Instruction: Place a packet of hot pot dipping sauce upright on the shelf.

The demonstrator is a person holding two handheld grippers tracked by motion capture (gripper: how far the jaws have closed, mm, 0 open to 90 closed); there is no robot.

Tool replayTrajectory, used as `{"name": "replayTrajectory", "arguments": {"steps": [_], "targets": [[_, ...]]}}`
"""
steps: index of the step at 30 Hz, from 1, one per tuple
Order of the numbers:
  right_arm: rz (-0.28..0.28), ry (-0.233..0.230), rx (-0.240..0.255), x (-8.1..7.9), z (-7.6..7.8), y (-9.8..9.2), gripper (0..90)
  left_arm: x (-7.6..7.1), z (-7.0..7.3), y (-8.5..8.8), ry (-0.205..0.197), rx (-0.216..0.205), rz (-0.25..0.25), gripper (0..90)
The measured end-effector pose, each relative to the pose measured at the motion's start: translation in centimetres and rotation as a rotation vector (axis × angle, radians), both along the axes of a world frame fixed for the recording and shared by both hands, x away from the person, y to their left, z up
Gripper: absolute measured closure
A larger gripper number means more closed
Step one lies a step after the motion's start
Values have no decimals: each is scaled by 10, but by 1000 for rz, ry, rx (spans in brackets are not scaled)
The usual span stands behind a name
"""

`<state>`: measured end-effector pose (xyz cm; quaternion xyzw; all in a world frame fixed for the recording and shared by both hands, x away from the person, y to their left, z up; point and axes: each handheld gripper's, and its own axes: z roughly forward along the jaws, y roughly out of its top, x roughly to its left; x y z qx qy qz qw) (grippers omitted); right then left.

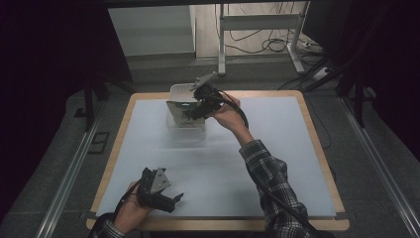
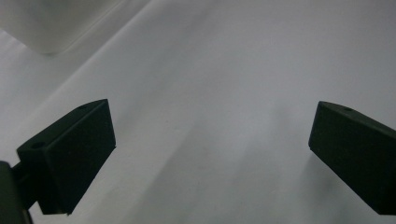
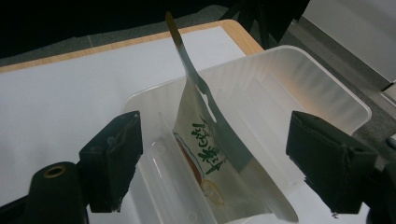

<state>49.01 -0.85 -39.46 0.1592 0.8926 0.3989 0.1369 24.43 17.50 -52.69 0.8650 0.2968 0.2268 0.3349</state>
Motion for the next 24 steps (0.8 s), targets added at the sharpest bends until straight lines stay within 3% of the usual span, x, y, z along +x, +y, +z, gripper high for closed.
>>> {"name": "replayTrajectory", "arguments": {"steps": [14,24], "targets": [[-19,-13,10,-9,0,-20,185,-1,0,-2,1,4,-4,5],[-35,14,40,-12,0,-34,186,-1,-1,-2,0,7,-6,5]]}}
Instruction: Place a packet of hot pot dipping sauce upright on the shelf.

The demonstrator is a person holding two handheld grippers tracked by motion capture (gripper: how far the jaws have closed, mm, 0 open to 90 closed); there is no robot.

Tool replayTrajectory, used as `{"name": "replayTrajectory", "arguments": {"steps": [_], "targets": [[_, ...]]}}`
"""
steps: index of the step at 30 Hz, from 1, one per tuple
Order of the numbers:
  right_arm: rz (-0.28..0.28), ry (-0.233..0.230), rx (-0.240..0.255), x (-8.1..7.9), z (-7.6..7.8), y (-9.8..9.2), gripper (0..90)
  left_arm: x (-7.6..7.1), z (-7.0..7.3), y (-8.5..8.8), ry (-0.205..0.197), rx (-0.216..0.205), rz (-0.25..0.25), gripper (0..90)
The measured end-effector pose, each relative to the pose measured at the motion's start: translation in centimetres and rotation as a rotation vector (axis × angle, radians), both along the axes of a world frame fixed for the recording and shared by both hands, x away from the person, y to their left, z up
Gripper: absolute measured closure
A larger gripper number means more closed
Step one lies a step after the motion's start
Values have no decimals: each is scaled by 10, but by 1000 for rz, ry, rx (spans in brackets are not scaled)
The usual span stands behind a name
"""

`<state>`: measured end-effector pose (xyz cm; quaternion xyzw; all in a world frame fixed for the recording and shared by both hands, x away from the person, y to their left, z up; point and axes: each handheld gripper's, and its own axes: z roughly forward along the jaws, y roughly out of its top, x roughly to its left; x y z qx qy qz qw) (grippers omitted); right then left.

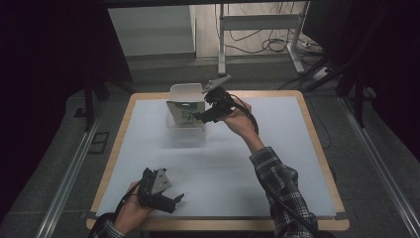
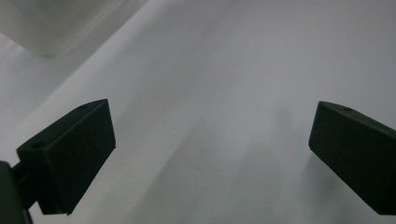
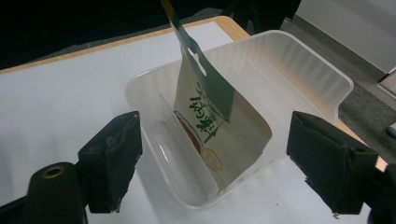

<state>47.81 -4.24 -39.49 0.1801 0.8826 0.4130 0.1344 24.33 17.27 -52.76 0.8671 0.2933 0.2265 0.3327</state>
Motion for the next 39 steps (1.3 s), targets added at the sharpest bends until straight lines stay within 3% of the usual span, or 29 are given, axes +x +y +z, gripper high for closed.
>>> {"name": "replayTrajectory", "arguments": {"steps": [13,29,39], "targets": [[-17,-6,-6,-5,-5,-17,186,0,-1,-1,-2,12,-4,5],[-42,14,-4,-17,-9,-42,191,0,-2,-2,-3,14,-5,4],[-67,41,22,-30,-13,-58,179,0,-2,-3,-5,23,-8,4]]}}
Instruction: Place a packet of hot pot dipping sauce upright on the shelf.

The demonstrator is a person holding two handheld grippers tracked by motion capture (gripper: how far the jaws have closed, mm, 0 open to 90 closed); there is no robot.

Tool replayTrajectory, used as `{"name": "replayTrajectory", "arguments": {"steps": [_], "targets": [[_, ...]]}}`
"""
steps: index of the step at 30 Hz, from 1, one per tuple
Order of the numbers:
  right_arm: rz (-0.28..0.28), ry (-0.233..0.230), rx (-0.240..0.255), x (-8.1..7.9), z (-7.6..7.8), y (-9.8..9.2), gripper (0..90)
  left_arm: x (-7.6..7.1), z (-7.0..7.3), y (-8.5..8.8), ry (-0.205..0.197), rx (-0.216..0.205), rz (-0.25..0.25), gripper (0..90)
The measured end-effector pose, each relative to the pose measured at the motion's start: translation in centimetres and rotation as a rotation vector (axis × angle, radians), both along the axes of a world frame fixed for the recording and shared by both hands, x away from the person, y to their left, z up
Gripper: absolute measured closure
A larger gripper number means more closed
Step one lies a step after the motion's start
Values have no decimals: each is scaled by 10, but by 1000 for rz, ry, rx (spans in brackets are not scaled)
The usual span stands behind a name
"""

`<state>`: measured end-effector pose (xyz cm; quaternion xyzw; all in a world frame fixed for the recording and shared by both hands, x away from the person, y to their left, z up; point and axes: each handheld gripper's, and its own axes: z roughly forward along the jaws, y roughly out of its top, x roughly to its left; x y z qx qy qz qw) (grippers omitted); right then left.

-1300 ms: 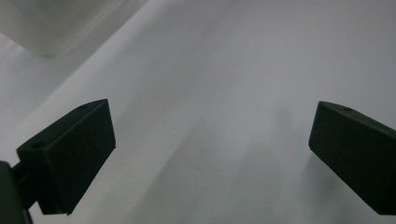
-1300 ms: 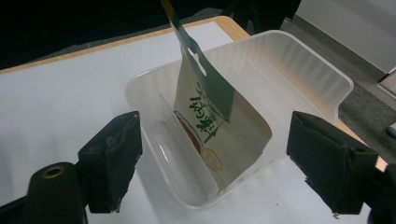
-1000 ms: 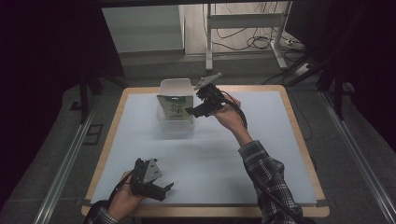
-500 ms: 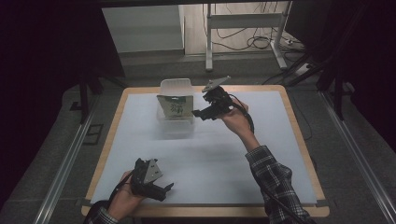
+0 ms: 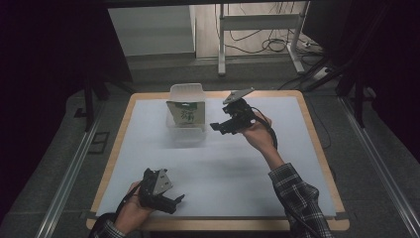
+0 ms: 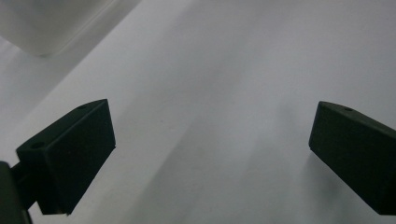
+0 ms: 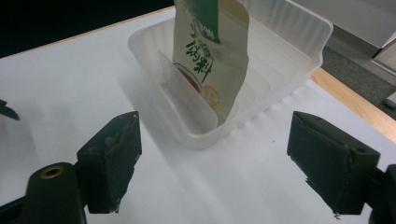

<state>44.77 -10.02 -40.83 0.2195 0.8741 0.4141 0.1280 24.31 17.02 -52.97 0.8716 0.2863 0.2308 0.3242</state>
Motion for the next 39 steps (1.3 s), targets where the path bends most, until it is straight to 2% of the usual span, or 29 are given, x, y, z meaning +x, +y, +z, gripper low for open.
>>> {"name": "replayTrajectory", "arguments": {"steps": [5,17,32,39], "targets": [[-3,-3,6,-8,-5,-8,167,0,0,0,0,-1,0,4],[-27,26,39,-25,-17,-24,156,0,0,0,1,-3,2,3],[-64,41,26,-43,-32,-45,119,0,0,-1,3,0,2,3],[-72,32,35,-55,-33,-56,99,0,-1,-1,4,2,1,3]]}}
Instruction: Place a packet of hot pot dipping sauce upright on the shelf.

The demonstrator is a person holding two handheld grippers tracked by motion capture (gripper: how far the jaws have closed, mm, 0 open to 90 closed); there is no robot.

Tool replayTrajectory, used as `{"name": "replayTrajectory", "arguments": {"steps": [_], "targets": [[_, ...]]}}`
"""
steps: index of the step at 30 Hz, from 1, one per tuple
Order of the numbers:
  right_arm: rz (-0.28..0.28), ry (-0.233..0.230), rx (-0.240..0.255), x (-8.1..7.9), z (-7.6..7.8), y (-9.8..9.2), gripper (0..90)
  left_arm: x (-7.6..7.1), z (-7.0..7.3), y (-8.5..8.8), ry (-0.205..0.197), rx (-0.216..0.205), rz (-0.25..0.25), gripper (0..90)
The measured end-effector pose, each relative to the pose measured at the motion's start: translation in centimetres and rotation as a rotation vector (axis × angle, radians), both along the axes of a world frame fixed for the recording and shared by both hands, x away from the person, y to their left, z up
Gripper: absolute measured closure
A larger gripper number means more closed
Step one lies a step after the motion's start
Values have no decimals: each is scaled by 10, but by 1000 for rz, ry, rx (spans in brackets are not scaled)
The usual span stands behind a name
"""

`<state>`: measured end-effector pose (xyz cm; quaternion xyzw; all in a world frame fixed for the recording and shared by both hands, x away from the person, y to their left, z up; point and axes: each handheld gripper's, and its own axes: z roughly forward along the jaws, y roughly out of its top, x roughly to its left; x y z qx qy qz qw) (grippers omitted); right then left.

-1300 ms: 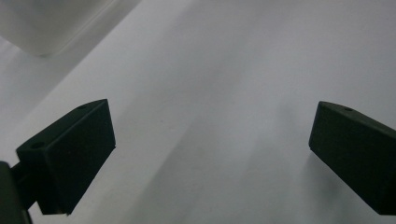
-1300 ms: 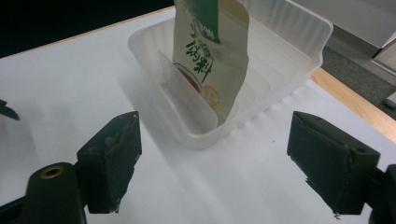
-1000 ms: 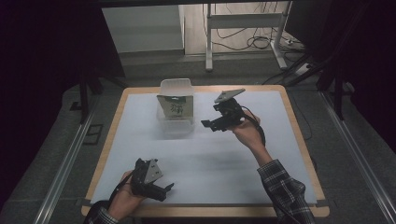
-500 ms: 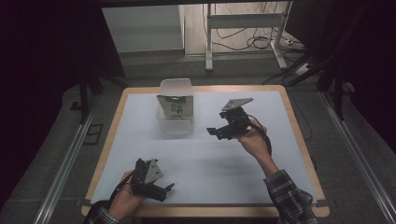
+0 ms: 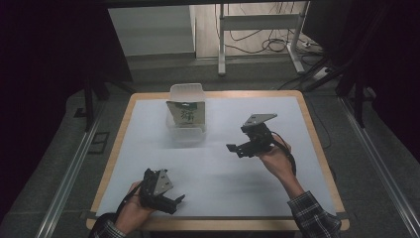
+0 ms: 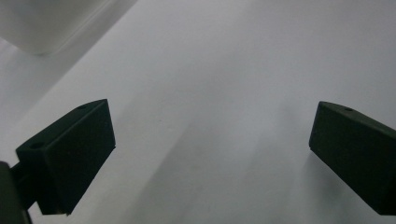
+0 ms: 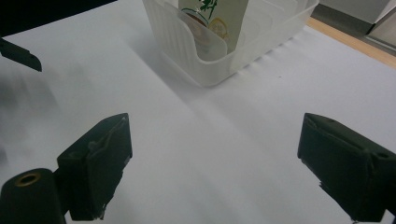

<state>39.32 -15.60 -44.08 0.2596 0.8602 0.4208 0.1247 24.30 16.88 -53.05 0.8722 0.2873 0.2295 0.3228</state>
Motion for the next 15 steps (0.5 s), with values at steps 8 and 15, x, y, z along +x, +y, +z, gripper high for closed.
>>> {"name": "replayTrajectory", "arguments": {"steps": [8,15], "targets": [[-15,16,16,-14,2,-14,75,0,0,-1,-2,2,-2,3],[-32,23,33,-25,2,-25,61,0,0,-1,-2,5,0,3]]}}
